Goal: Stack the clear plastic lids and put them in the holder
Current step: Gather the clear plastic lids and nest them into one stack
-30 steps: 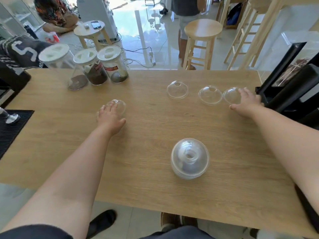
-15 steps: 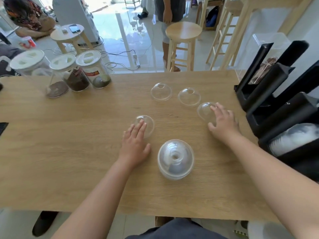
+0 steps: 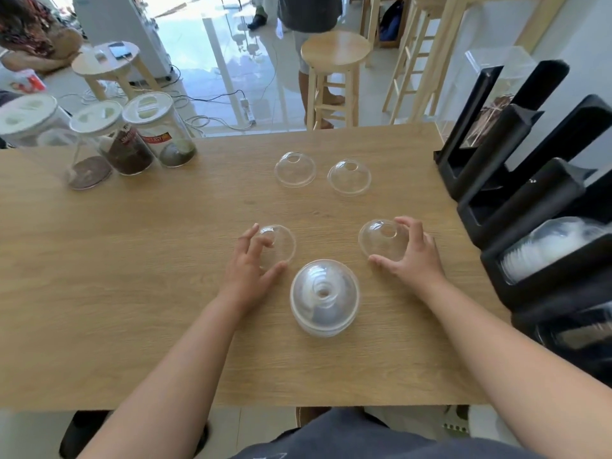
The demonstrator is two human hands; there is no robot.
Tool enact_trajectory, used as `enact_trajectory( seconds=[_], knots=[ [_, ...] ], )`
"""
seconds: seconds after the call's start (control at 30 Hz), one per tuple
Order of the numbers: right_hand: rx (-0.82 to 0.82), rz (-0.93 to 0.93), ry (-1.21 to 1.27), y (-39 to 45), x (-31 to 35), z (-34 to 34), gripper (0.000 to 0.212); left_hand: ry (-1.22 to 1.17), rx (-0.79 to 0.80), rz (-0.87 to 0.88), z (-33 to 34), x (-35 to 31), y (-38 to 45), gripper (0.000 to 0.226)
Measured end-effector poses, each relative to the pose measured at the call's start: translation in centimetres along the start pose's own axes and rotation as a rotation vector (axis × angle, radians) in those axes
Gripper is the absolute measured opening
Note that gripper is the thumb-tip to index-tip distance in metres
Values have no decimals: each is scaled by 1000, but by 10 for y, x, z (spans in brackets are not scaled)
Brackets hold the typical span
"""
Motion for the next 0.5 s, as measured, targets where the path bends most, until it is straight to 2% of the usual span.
enact_trajectory(
  seconds=[0.17,0.23,0.37,0.5],
  knots=[
    [29,44,76,5,0,-10,82,-163,-196,96,-28,-43,-15,31],
    [10,62,160,1,1,-19,81,-225,-207,154,-47,-72,-27,34],
    [-9,48,322,-12,8,-35,82,-269,-99,327,-70,-138,-57,36],
    [5,14,414,-31,17,-39,85,-240,112,436,-42,-178,-78,43]
  ],
)
Point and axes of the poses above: each hand's wrist, its own y-axis towards the middle knuckle, its own z-axis out of the palm, x = y × z, the point moved 8 cm from there along y, towards the middle knuckle, and after that the axes turned 14 degrees about -y, right-handed, at the moved point
